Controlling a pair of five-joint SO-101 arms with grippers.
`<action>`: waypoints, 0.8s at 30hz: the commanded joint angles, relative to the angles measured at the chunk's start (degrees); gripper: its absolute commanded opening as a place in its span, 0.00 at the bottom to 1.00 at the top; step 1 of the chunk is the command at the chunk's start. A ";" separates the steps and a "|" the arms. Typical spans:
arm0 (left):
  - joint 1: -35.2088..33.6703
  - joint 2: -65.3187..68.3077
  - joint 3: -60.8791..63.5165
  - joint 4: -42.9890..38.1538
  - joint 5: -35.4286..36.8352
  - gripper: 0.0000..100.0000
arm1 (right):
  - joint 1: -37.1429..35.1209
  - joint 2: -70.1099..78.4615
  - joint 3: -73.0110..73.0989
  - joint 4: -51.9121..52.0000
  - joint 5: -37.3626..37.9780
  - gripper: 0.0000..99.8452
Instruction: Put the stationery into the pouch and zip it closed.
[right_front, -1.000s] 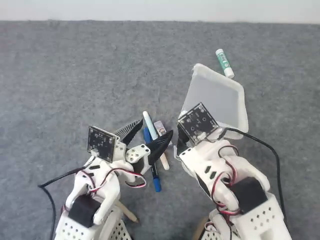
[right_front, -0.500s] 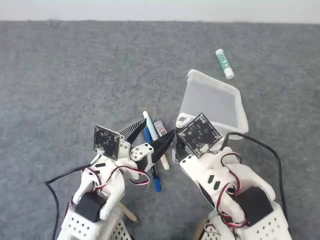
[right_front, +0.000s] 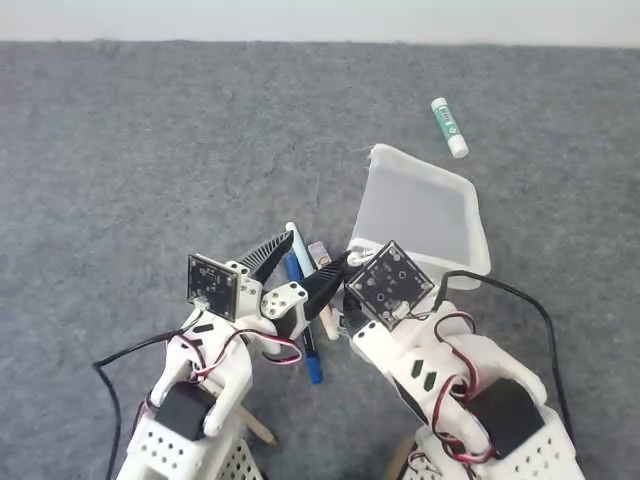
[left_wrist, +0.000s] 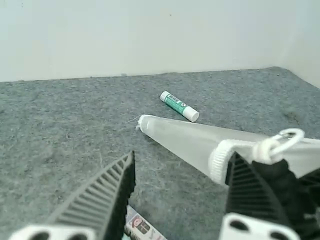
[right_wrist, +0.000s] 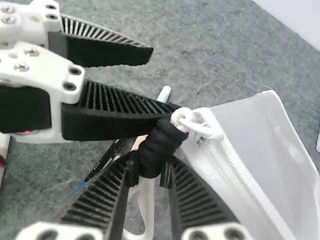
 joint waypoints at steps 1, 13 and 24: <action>1.93 -0.70 -0.31 -1.05 -1.58 0.28 | -1.36 -1.01 -0.62 0.75 0.97 0.01; 2.90 -0.79 0.66 -0.26 -5.01 0.15 | -1.01 -1.10 -0.62 0.75 0.97 0.01; -4.75 -0.79 -0.92 -0.18 -10.73 0.02 | 0.84 -1.10 -0.62 0.22 0.88 0.01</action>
